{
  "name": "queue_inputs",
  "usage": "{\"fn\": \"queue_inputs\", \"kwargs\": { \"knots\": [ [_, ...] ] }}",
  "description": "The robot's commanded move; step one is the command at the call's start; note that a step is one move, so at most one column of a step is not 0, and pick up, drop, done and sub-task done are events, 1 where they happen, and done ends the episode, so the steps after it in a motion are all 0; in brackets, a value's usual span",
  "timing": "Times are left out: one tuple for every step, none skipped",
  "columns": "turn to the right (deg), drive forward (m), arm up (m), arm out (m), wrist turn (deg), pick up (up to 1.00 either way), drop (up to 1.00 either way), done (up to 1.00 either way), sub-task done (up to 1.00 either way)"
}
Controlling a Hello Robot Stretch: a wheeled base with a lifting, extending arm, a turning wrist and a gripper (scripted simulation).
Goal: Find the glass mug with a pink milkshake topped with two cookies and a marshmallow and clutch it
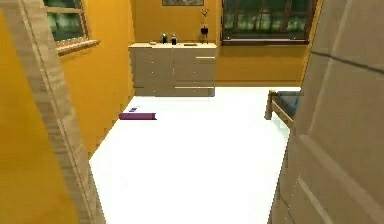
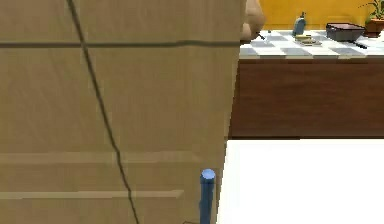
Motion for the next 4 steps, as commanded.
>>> {"fn": "queue_inputs", "kwargs": {
  "knots": [
    [3.0, 0.0, 0.0, 0.0, 0.0, 0.0, 0.0, 0.0, 0.0],
    [0.0, 1.0, 0.0, 0.0, 0.0, 0.0, 0.0, 0.0, 0.0],
    [0.0, 1.0, 0.0, 0.0, 0.0, 0.0, 0.0, 0.0, 0.0],
    [0.0, 0.7, 0.0, 0.0, 0.0, 0.0, 0.0, 0.0, 0.0]
  ]
}}
